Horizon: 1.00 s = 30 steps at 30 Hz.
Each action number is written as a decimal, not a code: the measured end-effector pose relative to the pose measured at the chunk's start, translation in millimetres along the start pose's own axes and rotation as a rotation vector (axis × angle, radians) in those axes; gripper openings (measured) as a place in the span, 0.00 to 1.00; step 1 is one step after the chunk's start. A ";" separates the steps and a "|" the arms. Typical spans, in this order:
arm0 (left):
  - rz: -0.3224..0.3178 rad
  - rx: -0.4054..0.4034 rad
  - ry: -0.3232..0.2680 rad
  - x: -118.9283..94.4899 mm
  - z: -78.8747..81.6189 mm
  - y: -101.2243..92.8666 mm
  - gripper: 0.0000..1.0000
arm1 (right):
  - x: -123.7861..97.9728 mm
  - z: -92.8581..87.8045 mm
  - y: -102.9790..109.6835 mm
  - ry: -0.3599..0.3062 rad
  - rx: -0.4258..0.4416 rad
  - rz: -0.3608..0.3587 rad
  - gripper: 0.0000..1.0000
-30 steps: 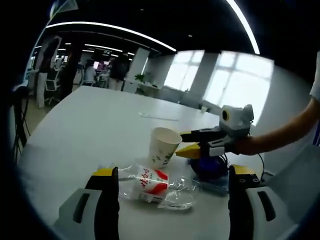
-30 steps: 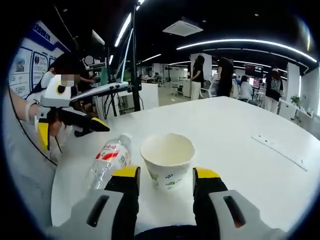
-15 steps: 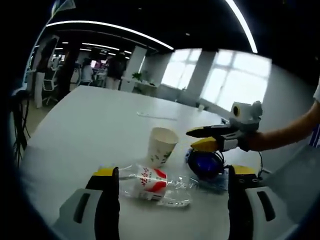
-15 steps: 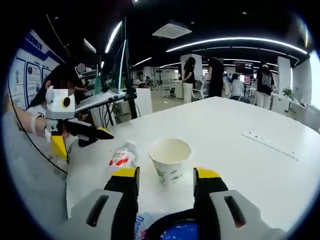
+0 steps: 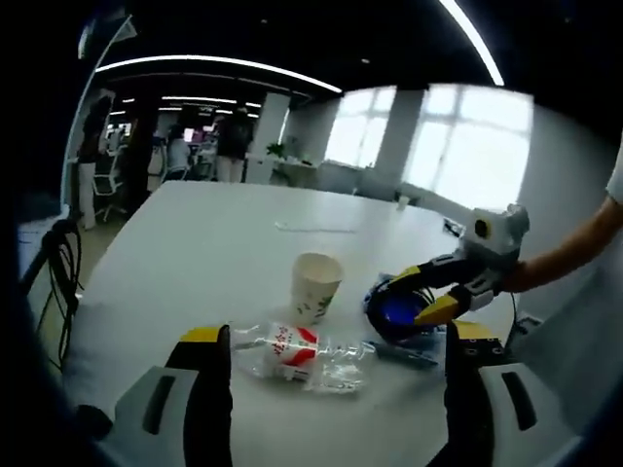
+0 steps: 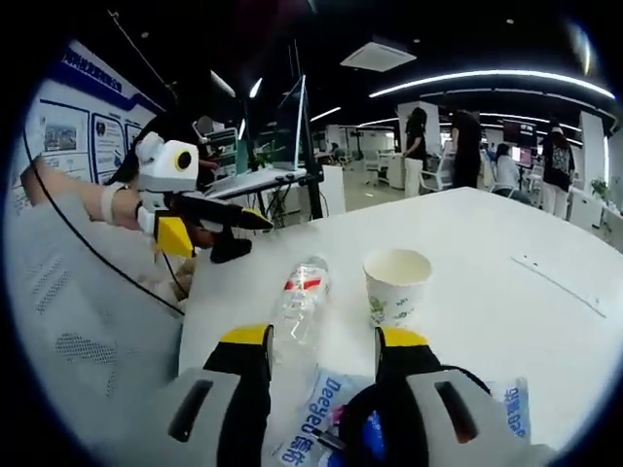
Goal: Arrange the tabletop items into an orderly group along one side of the table until the central work area is clear of visible clutter.
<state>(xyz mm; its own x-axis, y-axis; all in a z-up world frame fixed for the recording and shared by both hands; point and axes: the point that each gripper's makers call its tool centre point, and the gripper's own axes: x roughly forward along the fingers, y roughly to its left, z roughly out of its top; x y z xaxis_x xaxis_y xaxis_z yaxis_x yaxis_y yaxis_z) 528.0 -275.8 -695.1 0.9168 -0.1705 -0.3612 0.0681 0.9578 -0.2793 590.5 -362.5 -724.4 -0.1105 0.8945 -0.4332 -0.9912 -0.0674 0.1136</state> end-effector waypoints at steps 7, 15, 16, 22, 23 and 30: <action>-0.058 0.016 -0.018 3.8 -1.4 -5.1 0.89 | 4.6 6.8 5.5 0.015 -0.017 -0.019 0.39; -0.099 -0.027 0.012 2.7 -7.7 3.3 0.87 | 7.3 19.4 10.1 0.041 -0.028 -0.057 0.39; -0.092 -0.014 -0.001 2.1 -7.4 2.1 0.87 | 9.3 17.9 12.6 0.050 -0.038 -0.038 0.39; -0.052 -0.032 0.007 0.3 -14.6 9.2 0.88 | 26.2 9.8 27.4 0.147 -0.055 0.027 0.44; -0.061 -0.035 -0.002 0.4 -14.3 10.0 0.88 | 28.0 6.2 27.2 0.189 -0.069 0.025 0.46; -0.089 -0.058 -0.004 -5.1 -18.1 10.1 0.88 | 45.5 -1.5 31.8 0.356 -0.074 -0.006 0.54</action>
<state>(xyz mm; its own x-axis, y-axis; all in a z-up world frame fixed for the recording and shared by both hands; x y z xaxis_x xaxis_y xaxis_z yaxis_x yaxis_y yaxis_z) 517.0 -269.5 -712.2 0.9096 -0.2531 -0.3295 0.1263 0.9239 -0.3611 553.8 -324.7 -741.8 -0.1104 0.6858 -0.7193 -0.9930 -0.1066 0.0508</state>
